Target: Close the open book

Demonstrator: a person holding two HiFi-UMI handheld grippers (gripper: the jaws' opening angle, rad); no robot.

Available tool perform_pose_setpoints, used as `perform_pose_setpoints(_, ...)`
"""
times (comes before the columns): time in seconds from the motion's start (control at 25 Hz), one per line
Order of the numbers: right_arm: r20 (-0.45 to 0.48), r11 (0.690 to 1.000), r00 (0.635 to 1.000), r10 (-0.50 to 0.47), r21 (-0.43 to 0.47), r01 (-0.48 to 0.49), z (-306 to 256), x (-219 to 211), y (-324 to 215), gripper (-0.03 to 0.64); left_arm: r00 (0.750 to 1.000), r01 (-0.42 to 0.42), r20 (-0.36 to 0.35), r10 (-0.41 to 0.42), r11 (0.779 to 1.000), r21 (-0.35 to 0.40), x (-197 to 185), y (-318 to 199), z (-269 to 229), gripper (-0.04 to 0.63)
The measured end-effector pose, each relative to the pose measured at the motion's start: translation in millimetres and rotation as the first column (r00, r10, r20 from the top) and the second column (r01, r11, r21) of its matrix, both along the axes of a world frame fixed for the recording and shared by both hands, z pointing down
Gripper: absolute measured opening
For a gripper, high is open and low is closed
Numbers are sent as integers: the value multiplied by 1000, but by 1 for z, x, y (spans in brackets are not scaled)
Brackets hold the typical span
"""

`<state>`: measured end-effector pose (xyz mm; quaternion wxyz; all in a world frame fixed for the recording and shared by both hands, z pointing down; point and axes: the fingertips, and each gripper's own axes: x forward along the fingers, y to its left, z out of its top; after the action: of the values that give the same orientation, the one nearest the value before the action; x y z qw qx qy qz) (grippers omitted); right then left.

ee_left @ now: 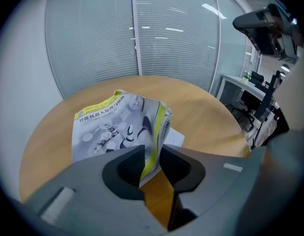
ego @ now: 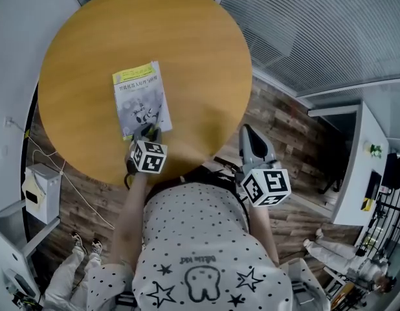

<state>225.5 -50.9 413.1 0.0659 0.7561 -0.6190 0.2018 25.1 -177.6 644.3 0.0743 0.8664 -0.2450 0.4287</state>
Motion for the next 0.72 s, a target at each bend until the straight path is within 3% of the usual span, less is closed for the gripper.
perform_pose_setpoints(0.24, 2, 1000, 1000, -4, 3, 4, -1, -1, -2, 3, 1000, 1, -10, -1, 1000, -16, 0, 0, 0, 114)
perform_pose_setpoints(0.72, 1, 1000, 1000, 2, 2, -2, -1, 3, 1, 3, 997, -47, -59, 44, 998, -49, 5, 20, 4, 287)
